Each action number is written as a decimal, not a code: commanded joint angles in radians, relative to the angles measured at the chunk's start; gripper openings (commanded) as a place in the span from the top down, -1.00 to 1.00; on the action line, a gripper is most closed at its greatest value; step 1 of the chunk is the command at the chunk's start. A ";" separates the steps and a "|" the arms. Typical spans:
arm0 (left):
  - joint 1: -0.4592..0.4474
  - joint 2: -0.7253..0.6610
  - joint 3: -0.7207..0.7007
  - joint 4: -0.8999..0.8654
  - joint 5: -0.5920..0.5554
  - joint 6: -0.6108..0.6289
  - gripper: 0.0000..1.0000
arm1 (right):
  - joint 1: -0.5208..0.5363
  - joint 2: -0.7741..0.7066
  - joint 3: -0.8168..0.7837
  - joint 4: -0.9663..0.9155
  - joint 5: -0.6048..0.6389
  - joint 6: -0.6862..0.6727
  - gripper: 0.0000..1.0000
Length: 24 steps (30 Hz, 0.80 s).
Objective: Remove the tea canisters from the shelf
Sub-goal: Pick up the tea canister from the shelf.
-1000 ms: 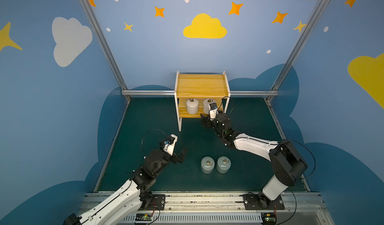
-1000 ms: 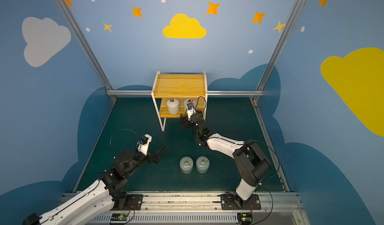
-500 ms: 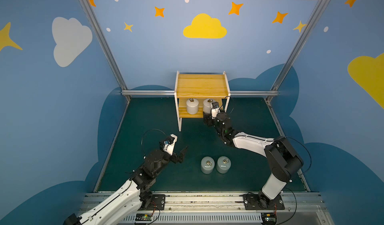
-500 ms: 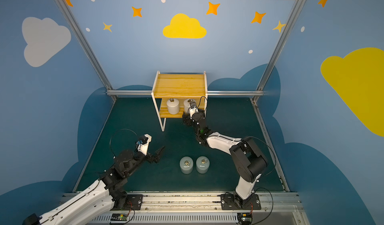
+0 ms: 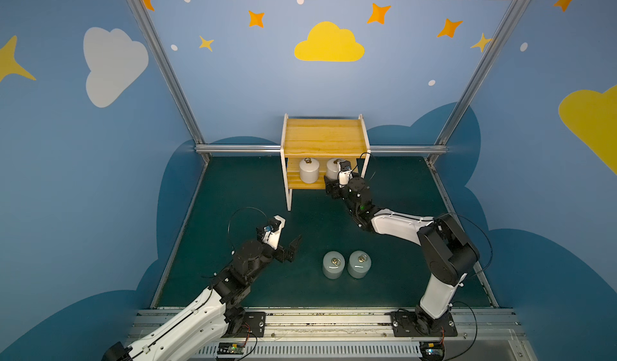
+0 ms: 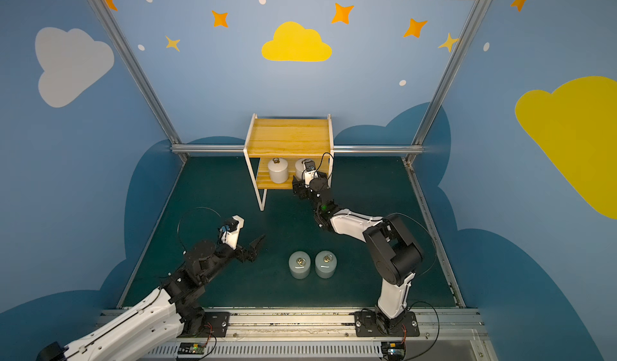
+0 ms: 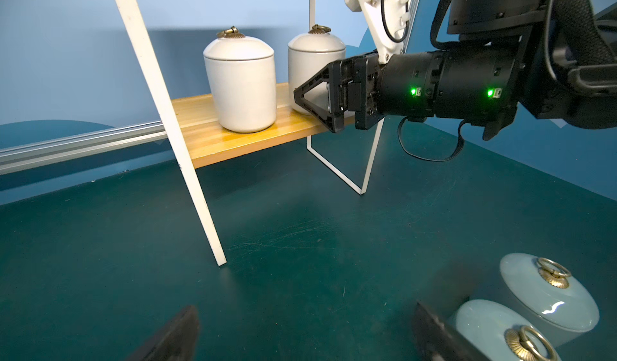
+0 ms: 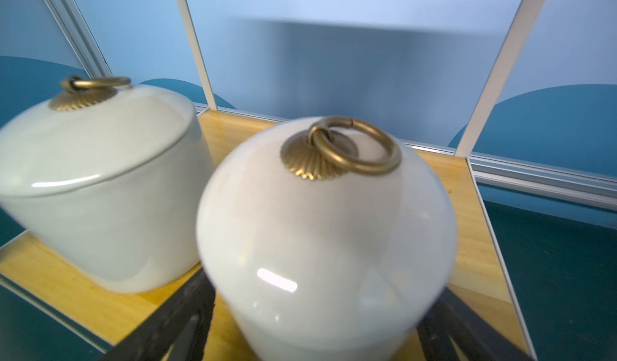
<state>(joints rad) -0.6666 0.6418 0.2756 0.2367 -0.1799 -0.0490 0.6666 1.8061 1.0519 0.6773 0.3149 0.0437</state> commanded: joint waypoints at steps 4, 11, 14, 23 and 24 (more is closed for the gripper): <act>0.005 -0.001 -0.006 0.018 0.002 0.004 -1.00 | -0.013 0.037 0.054 0.051 0.012 -0.018 -0.84; 0.005 -0.001 -0.006 0.018 0.002 0.003 -1.00 | -0.015 0.070 0.078 0.065 0.023 -0.025 -0.85; 0.005 -0.002 -0.006 0.017 0.003 0.001 -1.00 | -0.018 0.082 0.085 0.075 0.025 -0.029 -0.84; 0.005 -0.001 -0.006 0.016 0.005 0.002 -1.00 | -0.019 0.109 0.089 0.127 0.035 -0.040 -0.84; 0.005 -0.001 -0.006 0.016 0.005 0.001 -1.00 | -0.019 0.111 0.089 0.131 0.036 -0.040 -0.84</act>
<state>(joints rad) -0.6632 0.6418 0.2756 0.2367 -0.1799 -0.0494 0.6518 1.8961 1.1130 0.7532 0.3332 0.0166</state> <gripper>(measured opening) 0.999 0.921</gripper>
